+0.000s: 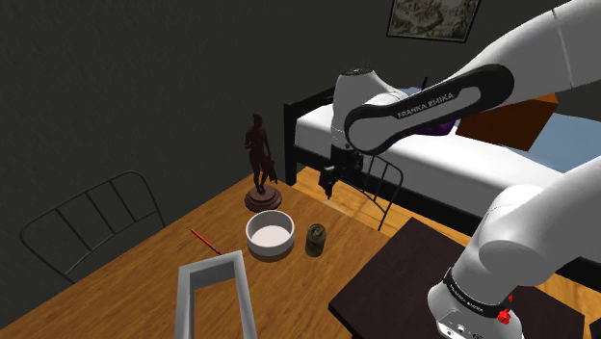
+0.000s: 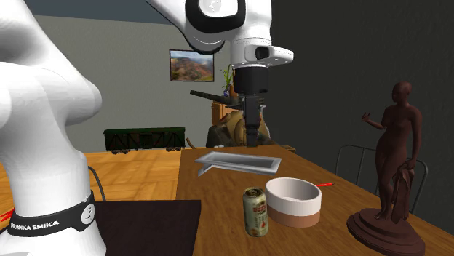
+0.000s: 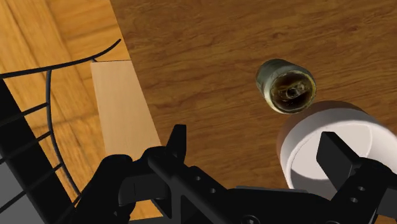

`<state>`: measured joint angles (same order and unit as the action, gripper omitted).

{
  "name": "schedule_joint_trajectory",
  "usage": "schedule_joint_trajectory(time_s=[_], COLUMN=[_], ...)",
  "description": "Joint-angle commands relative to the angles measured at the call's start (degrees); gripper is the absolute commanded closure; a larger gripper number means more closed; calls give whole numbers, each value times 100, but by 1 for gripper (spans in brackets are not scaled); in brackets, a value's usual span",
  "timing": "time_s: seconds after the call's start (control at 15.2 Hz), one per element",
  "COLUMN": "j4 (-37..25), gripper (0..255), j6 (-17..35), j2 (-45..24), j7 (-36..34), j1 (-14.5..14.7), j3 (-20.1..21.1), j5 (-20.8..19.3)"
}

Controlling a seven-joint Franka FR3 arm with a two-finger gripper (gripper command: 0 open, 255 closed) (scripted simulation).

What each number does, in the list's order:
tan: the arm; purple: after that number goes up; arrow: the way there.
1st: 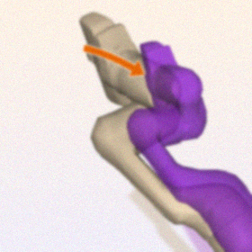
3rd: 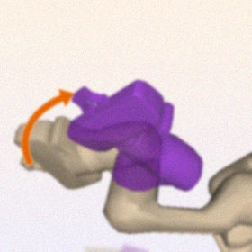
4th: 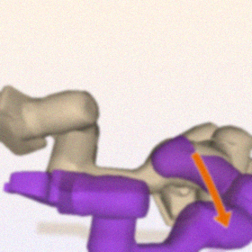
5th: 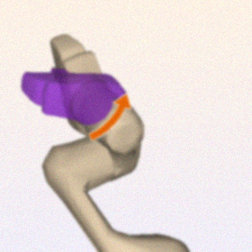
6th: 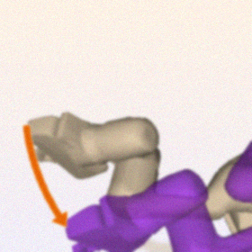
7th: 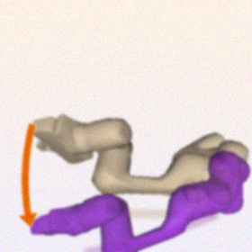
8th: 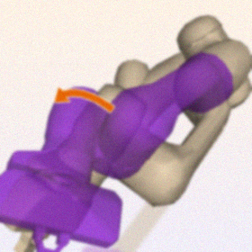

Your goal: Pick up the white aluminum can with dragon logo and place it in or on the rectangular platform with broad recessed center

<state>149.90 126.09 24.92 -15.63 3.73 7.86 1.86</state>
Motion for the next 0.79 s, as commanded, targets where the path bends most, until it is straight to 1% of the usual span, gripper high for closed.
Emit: schedule_joint_trajectory(time_s=[0.0, 0.33, 0.66, 0.73], j4=[67, -37, -350, -343], gripper=[0, 0, 0, 0], j6=[416, 1358, 2168, 2252], j2=[-360, -1476, -2689, -2768], j7=[-149, -560, -1123, -1153], j1=[33, 58, 88, 92], j3=[114, 372, 539, 528], j5=[17, -100, -491, -532])
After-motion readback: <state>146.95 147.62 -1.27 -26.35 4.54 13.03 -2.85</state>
